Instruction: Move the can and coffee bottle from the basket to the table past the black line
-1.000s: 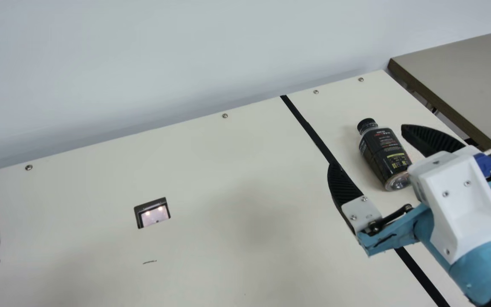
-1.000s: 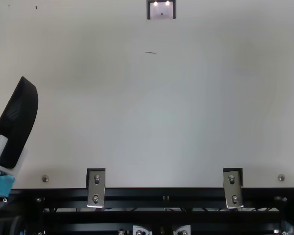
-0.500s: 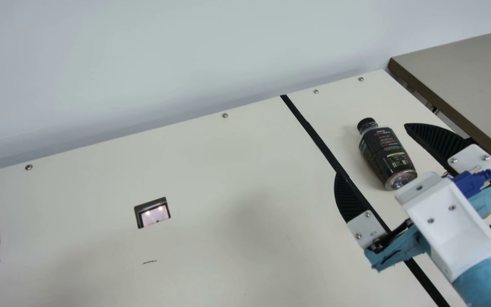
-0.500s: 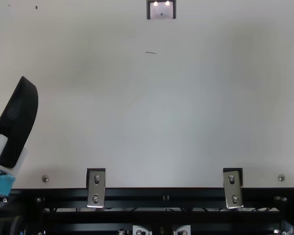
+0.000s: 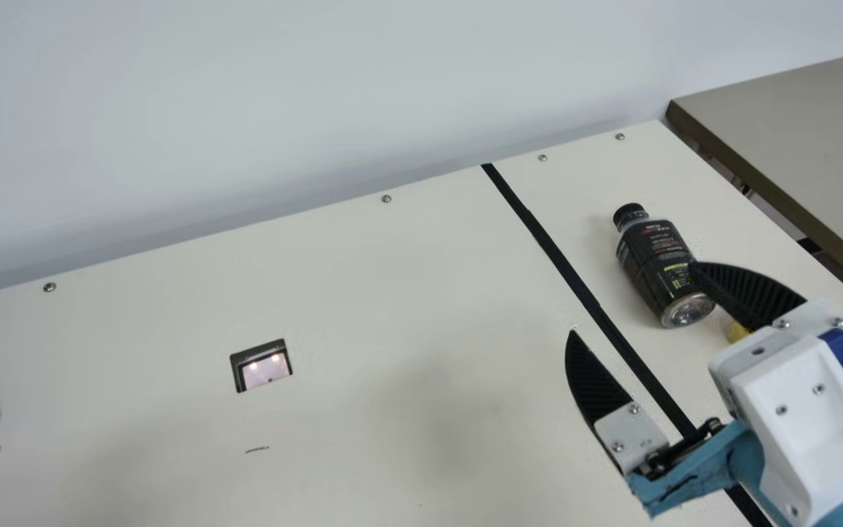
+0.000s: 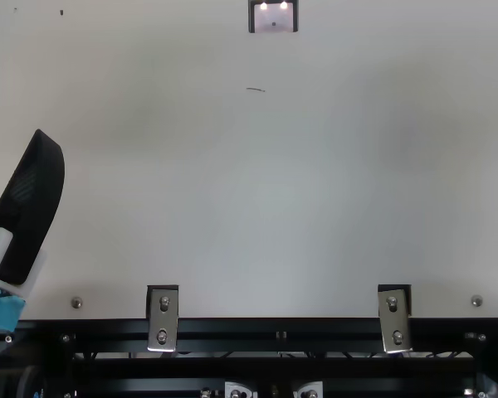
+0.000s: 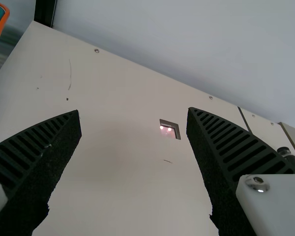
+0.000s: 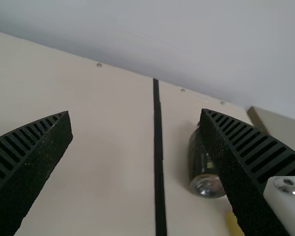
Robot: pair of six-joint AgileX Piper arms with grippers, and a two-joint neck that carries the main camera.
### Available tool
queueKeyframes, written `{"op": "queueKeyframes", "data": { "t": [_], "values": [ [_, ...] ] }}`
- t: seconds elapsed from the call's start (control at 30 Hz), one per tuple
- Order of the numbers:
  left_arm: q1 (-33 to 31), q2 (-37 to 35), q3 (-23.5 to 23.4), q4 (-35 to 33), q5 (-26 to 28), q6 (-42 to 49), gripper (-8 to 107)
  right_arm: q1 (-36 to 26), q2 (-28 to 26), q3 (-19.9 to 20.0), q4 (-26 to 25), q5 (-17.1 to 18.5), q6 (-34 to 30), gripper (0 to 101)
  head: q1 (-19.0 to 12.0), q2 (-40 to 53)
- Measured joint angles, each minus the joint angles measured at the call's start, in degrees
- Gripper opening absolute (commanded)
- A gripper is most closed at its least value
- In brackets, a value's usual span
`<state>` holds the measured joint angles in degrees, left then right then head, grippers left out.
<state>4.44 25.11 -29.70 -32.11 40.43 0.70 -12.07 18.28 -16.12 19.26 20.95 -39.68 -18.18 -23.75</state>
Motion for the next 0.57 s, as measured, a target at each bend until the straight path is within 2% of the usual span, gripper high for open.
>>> {"op": "queueKeyframes", "data": {
  "t": [0.13, 0.57],
  "values": [
    [0.0, 0.0, 0.0, 0.0, 0.0, 0.0, 90, 0.5, -0.8, 0.8, 0.5, 4.0, 4.2, 101, 0.0, 0.0],
    [0.0, 0.0, 0.0, 0.0, 0.0, 0.0, 90, 0.5, -0.8, 0.8, 0.7, 3.8, 4.6, 101, 0.0, 0.0]
  ]
}}
